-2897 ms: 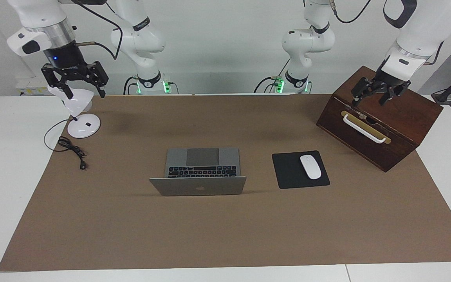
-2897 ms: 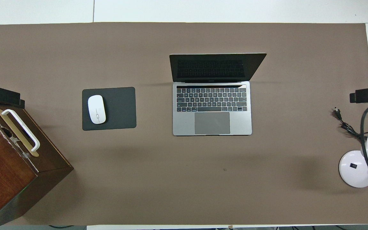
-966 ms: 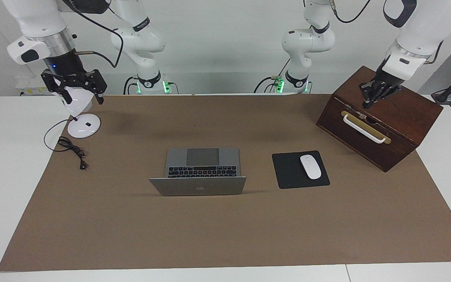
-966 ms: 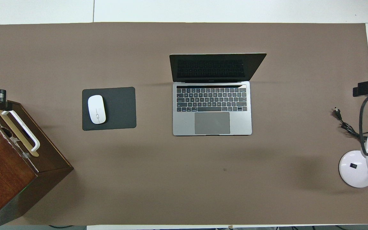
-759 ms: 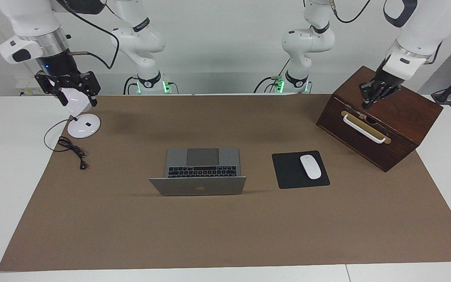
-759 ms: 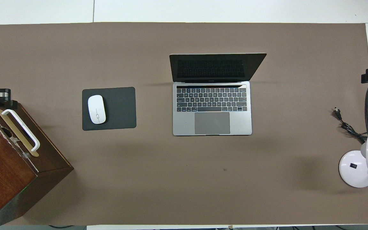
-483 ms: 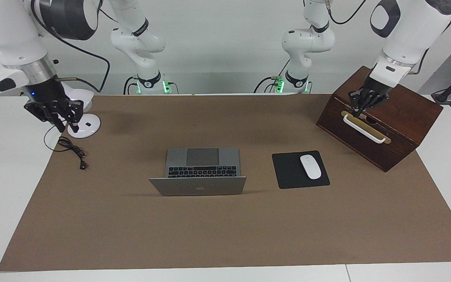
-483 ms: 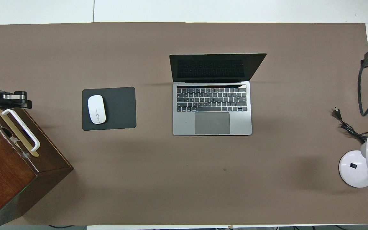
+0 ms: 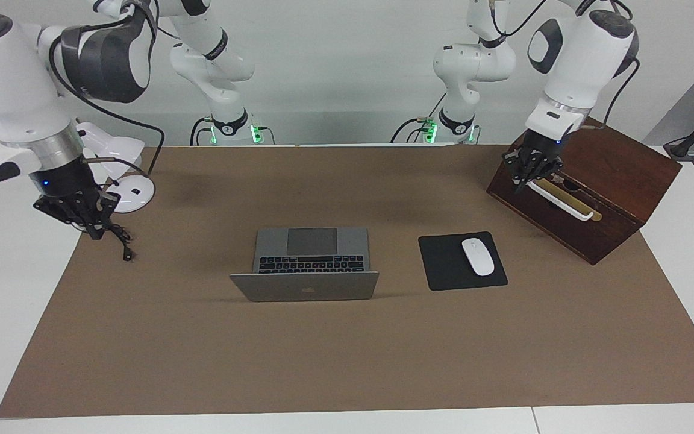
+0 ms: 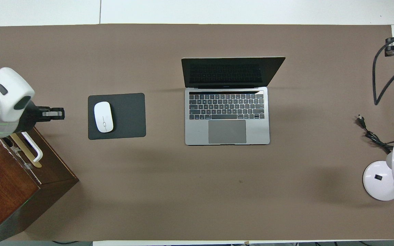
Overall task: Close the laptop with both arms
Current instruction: 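Reach the left gripper to the laptop's near corner while the right gripper rises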
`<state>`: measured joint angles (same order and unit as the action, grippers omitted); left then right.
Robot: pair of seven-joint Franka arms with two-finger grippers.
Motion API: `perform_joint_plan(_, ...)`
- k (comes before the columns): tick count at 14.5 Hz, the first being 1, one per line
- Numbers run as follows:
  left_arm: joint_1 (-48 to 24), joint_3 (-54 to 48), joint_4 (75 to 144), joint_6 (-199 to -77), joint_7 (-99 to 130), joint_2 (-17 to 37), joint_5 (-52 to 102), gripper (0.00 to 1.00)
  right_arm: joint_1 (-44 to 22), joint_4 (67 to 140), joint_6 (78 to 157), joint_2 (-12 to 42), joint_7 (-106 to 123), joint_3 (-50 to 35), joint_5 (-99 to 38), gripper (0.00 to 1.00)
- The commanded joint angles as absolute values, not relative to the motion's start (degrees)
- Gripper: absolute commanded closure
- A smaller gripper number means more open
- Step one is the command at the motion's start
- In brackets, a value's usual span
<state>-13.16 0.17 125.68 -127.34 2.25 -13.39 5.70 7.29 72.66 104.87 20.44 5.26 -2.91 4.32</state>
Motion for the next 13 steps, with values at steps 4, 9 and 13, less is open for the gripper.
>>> perform_joint_plan(4,-23.8,0.97,139.64,-150.33,4.73,-14.69,11.34,1.0,6.86,54.94,106.6,36.28,2.65,-3.6,5.45,1.0)
perform_joint_plan(9,-34.25,0.97,141.59,-169.67,12.2,-5.21,11.34,1.0,0.45,54.67,110.83,39.46,-11.04,-3.52,5.45,1.0)
perform_joint_plan(13,-38.93,0.97,140.89,-179.81,14.15,1.48,11.34,1.0,-3.24,54.84,110.4,39.38,-23.0,-4.13,4.66,1.0)
